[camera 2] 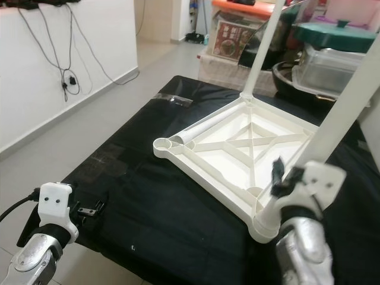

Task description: Building children table

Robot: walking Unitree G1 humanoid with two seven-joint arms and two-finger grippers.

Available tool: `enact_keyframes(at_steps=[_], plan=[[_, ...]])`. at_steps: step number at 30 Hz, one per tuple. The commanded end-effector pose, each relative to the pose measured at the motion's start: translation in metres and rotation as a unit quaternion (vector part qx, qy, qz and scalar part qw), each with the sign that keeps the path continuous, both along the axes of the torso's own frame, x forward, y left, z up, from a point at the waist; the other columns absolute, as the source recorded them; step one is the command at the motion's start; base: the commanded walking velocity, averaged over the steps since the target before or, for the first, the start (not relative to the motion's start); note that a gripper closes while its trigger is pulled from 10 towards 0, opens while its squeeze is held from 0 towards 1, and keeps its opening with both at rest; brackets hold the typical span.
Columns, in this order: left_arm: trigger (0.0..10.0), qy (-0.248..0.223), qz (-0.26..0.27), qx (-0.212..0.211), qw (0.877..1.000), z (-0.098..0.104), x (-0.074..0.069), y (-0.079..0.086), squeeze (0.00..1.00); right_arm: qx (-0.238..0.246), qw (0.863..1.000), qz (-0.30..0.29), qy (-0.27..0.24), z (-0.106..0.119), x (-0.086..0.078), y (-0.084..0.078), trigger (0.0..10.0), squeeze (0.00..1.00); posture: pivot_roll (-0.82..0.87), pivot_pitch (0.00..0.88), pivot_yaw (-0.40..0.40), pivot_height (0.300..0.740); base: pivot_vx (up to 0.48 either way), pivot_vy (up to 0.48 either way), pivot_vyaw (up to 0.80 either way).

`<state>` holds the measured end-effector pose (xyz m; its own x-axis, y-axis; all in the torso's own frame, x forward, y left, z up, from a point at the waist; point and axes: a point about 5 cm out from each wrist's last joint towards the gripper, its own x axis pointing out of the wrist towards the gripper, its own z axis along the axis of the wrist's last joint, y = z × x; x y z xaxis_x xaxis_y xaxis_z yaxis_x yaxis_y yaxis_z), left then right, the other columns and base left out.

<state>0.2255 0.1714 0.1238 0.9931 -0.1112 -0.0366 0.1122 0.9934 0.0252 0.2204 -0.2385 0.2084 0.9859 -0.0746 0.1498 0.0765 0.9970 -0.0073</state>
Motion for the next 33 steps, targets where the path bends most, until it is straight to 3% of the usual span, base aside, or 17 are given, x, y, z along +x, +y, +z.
enact_keyframes(at_steps=[1,4,5,7,9,13,14,19,20,21,22,24,25,26,29,31,33], plan=[[10.0,0.001,-0.005,-0.003,1.000,0.001,0.000,-0.004,0.00,-0.008,0.994,0.111,-0.012,0.004,0.002,0.009,10.0,0.00,0.16,0.000,-0.084,0.740,0.000,0.000,0.00],[10.0,0.000,-0.005,-0.004,1.000,0.003,0.000,-0.006,0.00,-0.025,0.974,0.223,0.032,-0.010,0.008,0.019,10.0,0.00,0.18,0.000,-0.090,0.740,0.000,0.000,0.00],[10.0,0.000,-0.005,-0.004,1.000,0.003,0.000,-0.006,0.00,-0.025,0.974,0.223,0.032,-0.010,0.008,0.019,10.0,0.00,0.18,0.000,-0.090,0.740,0.000,0.000,0.00],[10.0,-0.001,-0.003,-0.006,1.000,0.004,0.001,-0.007,0.00,-0.027,0.953,0.292,0.074,-0.027,0.013,0.027,10.0,0.00,0.18,0.000,-0.093,0.740,0.000,0.000,0.00],[10.0,-0.004,-0.006,-0.008,1.000,0.006,0.002,-0.009,0.00,-0.028,0.947,0.304,0.100,-0.044,0.029,0.032,7.3,0.00,0.20,0.000,-0.108,0.740,0.000,0.000,0.00],[10.0,-0.007,-0.008,-0.009,1.000,0.008,0.002,-0.011,0.00,-0.021,0.946,0.304,0.106,-0.051,0.039,0.034,6.6,0.00,0.20,0.000,-0.108,0.740,0.000,0.000,0.00],[10.0,-0.008,-0.008,-0.009,1.000,0.009,0.002,-0.010,0.00,-0.005,0.960,0.262,0.094,-0.050,0.050,0.028,0.0,0.00,0.20,0.000,-0.108,0.740,0.000,0.000,0.00],[10.0,-0.008,-0.005,-0.010,1.000,0.010,0.002,-0.009,0.00,0.041,0.984,0.156,0.080,-0.049,0.065,0.013,0.0,0.00,0.20,0.000,-0.110,0.740,0.000,0.000,0.00],[10.0,-0.008,-0.003,-0.009,1.000,0.011,0.002,-0.009,0.00,0.056,0.993,0.079,0.072,-0.048,0.065,0.004,0.0,0.00,0.21,0.000,-0.113,0.740,0.000,0.000,0.00],[10.0,-0.007,-0.001,-0.008,1.000,0.011,0.000,-0.008,0.00,0.084,0.991,-0.055,0.084,-0.055,0.054,-0.013,0.0,0.00,0.20,0.000,-0.112,0.740,0.000,0.000,0.00],[10.0,-0.007,-0.001,-0.008,1.000,0.011,0.000,-0.008,0.00,0.084,0.991,-0.055,0.084,-0.055,0.054,-0.013,0.0,0.00,0.20,0.000,-0.112,0.740,0.000,0.000,0.00],[10.0,-0.006,-0.001,-0.006,1.000,0.012,-0.002,-0.008,0.00,0.082,0.952,-0.266,0.129,-0.075,0.013,-0.033,0.0,0.00,0.19,0.000,-0.108,0.740,0.000,0.000,0.00],[10.0,-0.006,-0.001,-0.006,1.000,0.012,-0.002,-0.008,0.00,0.082,0.952,-0.266,0.129,-0.075,0.013,-0.033,0.0,0.00,0.19,0.000,-0.108,0.740,0.000,0.000,0.00],[10.0,-0.005,-0.003,-0.005,1.000,0.012,-0.002,-0.008,0.00,0.076,0.935,-0.312,0.149,-0.083,-0.006,-0.032,0.0,0.00,0.18,0.000,-0.102,0.740,0.000,0.000,0.00],[10.0,-0.002,-0.006,-0.003,1.000,0.011,-0.004,-0.008,0.00,0.055,0.935,-0.314,0.158,-0.086,-0.026,-0.017,0.0,0.00,0.17,0.000,-0.096,0.740,0.000,0.000,0.00],[10.0,-0.001,-0.007,-0.002,1.000,0.011,-0.004,-0.008,0.00,0.046,0.947,-0.279,0.151,-0.083,-0.027,-0.004,10.0,0.00,0.17,0.000,-0.090,0.740,0.000,0.000,0.00],[10.0,0.001,-0.007,-0.002,1.000,0.011,-0.003,-0.008,0.00,0.041,0.968,-0.218,0.115,-0.076,-0.022,0.013,10.0,0.00,0.17,0.000,-0.083,0.740,0.000,0.000,0.00]])
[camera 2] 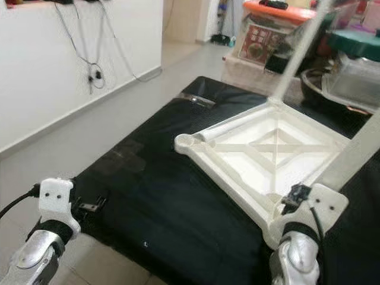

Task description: Building children table

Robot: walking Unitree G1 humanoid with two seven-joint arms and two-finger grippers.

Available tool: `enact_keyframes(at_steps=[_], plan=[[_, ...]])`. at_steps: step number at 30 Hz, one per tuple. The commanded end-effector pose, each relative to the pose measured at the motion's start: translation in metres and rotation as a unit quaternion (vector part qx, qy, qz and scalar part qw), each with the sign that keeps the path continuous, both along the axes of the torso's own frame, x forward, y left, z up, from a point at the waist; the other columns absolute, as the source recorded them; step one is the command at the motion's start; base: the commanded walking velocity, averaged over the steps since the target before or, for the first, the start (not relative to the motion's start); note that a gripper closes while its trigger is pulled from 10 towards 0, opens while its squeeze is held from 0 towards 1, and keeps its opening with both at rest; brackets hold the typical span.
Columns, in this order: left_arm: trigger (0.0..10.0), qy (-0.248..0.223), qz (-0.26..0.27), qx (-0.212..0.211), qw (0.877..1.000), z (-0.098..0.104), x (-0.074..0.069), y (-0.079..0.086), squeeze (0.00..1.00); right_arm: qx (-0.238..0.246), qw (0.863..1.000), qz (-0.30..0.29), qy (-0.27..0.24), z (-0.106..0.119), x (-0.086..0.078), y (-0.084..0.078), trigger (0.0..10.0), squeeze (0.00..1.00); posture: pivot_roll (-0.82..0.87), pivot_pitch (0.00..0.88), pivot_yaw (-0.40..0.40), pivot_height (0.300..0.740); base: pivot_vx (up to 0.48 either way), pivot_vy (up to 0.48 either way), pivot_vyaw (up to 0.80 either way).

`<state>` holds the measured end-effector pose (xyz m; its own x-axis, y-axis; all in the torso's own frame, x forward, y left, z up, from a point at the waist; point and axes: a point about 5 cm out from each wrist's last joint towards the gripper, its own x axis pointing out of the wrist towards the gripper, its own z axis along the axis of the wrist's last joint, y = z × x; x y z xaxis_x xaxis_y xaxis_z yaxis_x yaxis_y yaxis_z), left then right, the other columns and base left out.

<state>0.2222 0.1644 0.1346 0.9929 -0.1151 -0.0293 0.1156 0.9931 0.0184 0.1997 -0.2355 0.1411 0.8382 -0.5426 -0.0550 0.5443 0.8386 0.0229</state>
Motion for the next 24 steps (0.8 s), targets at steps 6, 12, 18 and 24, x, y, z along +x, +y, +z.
enact_keyframes(at_steps=[6,12,18,24], plan=[[10.0,0.005,-0.001,0.002,1.000,0.000,0.001,-0.001,0.00,0.013,0.985,0.159,-0.060,0.019,0.023,0.019,10.0,1.00,0.18,0.000,-0.094,0.740,0.000,0.000,0.00],[10.0,0.003,-0.004,-0.001,1.000,0.001,0.003,-0.004,0.00,-0.028,0.943,0.316,-0.101,0.052,0.034,-0.010,10.0,0.00,0.17,0.000,-0.103,0.740,0.000,0.000,0.00],[10.0,0.004,-0.007,-0.006,1.000,0.001,0.005,-0.006,0.00,0.007,0.885,0.465,-0.027,0.019,0.039,-0.001,10.0,0.00,0.18,0.000,-0.097,0.740,0.000,0.000,0.00],[10.0,0.000,-0.002,-0.005,1.000,0.002,0.003,-0.006,0.00,0.021,0.972,0.235,0.001,0.002,0.074,-0.028,0.0,0.00,0.20,0.000,-0.119,0.740,0.000,0.000,0.00]])
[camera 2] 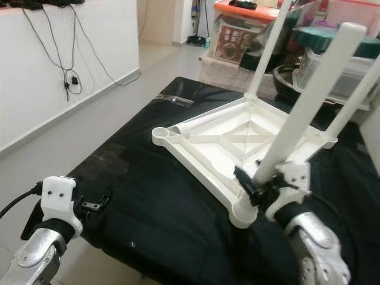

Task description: Building children table

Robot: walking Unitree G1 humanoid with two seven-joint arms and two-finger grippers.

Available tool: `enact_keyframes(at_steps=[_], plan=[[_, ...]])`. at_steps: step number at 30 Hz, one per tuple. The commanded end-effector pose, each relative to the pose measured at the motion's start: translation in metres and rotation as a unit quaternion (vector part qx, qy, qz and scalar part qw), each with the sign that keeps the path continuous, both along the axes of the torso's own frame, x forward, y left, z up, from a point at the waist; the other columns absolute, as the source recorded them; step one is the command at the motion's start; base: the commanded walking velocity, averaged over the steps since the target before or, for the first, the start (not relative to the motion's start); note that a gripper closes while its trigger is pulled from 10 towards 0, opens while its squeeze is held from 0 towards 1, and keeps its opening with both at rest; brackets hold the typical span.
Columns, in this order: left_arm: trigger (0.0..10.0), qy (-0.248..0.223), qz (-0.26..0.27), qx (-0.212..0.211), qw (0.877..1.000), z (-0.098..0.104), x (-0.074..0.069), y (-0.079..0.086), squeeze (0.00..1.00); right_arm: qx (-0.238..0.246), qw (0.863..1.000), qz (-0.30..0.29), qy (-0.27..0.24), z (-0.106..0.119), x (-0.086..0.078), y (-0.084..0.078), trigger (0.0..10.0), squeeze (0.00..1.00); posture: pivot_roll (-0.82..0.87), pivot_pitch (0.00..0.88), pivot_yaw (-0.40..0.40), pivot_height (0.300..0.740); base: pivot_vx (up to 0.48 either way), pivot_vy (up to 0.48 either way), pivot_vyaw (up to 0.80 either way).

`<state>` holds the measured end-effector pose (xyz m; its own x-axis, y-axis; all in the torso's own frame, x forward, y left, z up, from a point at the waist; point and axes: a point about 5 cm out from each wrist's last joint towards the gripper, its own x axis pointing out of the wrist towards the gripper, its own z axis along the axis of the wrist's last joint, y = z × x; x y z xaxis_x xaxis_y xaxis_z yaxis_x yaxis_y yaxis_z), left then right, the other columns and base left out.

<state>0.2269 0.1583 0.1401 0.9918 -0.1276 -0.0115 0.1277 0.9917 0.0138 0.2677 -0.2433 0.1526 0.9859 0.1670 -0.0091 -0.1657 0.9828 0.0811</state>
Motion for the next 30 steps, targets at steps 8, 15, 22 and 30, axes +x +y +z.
enact_keyframes(at_steps=[8,15,22,30], plan=[[10.0,0.010,0.002,0.003,1.000,-0.004,-0.004,0.004,0.00,0.040,0.894,-0.438,0.084,-0.022,-0.024,-0.051,0.0,0.00,0.20,0.000,-0.118,0.740,0.000,0.000,0.00],[10.0,0.024,0.002,0.005,1.000,-0.010,-0.004,0.010,0.00,0.052,0.918,-0.375,0.115,-0.029,-0.050,0.022,10.0,0.00,0.17,0.000,-0.081,0.740,0.000,0.000,0.00],[10.0,0.029,-0.007,0.005,1.000,-0.013,-0.004,0.008,0.00,0.058,0.975,-0.215,0.013,0.015,-0.036,0.028,10.0,0.71,0.17,0.000,-0.087,0.740,0.000,0.000,0.00],[10.0,0.026,0.001,0.000,1.000,-0.012,-0.005,0.005,0.00,-0.005,0.999,0.012,-0.038,0.043,-0.025,0.005,10.0,0.00,0.18,0.000,-0.106,0.740,0.000,0.000,0.00]])
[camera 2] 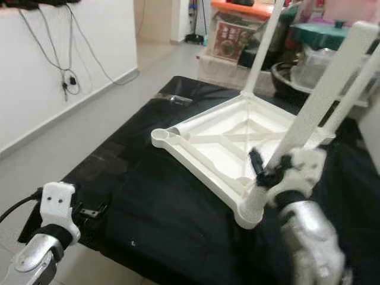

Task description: Building children table

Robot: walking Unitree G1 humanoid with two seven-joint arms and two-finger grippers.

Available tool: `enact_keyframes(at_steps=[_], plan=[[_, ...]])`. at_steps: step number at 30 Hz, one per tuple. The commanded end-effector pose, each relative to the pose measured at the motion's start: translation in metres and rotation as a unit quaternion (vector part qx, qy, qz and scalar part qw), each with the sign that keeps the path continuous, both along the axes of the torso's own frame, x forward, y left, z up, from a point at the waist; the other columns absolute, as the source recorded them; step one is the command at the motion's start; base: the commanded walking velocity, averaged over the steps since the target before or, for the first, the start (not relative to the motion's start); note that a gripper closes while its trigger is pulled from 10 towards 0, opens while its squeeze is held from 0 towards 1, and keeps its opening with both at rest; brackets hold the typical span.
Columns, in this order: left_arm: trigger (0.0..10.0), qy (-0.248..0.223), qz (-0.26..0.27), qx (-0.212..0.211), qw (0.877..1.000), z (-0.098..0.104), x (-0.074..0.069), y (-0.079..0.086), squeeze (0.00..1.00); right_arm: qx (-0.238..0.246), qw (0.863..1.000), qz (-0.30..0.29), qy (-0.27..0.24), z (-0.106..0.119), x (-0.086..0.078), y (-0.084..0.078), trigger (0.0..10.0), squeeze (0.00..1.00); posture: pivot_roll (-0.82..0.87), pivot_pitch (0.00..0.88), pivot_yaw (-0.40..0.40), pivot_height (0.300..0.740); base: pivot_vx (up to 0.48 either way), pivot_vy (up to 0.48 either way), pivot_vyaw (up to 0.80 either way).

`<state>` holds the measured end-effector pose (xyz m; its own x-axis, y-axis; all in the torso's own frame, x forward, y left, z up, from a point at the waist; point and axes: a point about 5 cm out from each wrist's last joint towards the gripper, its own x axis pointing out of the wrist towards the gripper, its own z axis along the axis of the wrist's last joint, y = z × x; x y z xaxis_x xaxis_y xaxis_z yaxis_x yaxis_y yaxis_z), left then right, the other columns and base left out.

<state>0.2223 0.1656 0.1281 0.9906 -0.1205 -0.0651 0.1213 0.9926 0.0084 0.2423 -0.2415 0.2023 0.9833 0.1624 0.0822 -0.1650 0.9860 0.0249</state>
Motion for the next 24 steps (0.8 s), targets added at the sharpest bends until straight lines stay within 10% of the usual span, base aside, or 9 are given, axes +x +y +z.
enact_keyframes(at_steps=[1,3,5,15,16,17,20,21,24], plan=[[10.0,-0.001,-0.003,-0.002,1.000,0.000,0.000,-0.003,0.00,-0.002,0.999,0.049,0.021,-0.009,0.000,0.004,10.0,0.00,0.18,0.000,-0.109,0.740,0.000,0.000,0.00],[10.0,-0.004,-0.004,-0.004,1.000,0.002,0.000,-0.005,0.00,-0.021,0.992,0.106,0.062,-0.026,0.004,0.009,10.0,0.00,0.18,0.000,-0.114,0.740,0.000,0.000,0.00],[10.0,-0.006,-0.006,-0.005,1.000,0.002,0.000,-0.007,0.00,-0.019,0.991,0.100,0.089,-0.039,0.012,0.008,0.0,0.00,0.19,0.000,-0.121,0.740,0.000,0.000,0.00],[10.0,-0.004,-0.003,-0.003,1.000,0.001,-0.001,-0.002,0.00,0.050,0.934,-0.324,0.143,-0.062,0.022,-0.046,0.0,0.00,0.20,0.000,-0.121,0.740,0.000,0.000,0.00],[10.0,-0.003,-0.001,-0.001,1.000,0.002,-0.002,0.000,0.00,0.097,0.863,-0.468,0.167,-0.078,-0.018,-0.050,0.0,0.00,0.20,0.000,-0.120,0.740,0.000,0.000,0.00],[10.0,-0.003,0.000,0.000,1.000,0.002,-0.002,0.000,0.00,0.105,0.847,-0.491,0.173,-0.082,-0.034,-0.044,0.0,0.00,0.20,0.000,-0.120,0.740,0.000,0.000,0.00],[10.0,-0.002,0.000,0.001,1.000,0.003,-0.003,0.000,0.00,0.100,0.867,-0.458,0.168,-0.081,-0.043,-0.022,3.8,0.00,0.20,0.000,-0.114,0.740,0.000,0.000,0.00],[10.0,-0.002,-0.002,0.002,1.000,0.002,-0.003,0.000,0.00,0.089,0.888,-0.421,0.165,-0.077,-0.041,-0.010,10.0,0.00,0.18,0.000,-0.110,0.740,0.000,0.000,0.00],[10.0,0.000,-0.004,0.001,1.000,0.002,-0.003,0.000,0.00,0.091,0.919,-0.353,0.149,-0.071,-0.038,0.008,10.0,0.00,0.18,0.000,-0.102,0.740,0.000,0.000,0.00]])
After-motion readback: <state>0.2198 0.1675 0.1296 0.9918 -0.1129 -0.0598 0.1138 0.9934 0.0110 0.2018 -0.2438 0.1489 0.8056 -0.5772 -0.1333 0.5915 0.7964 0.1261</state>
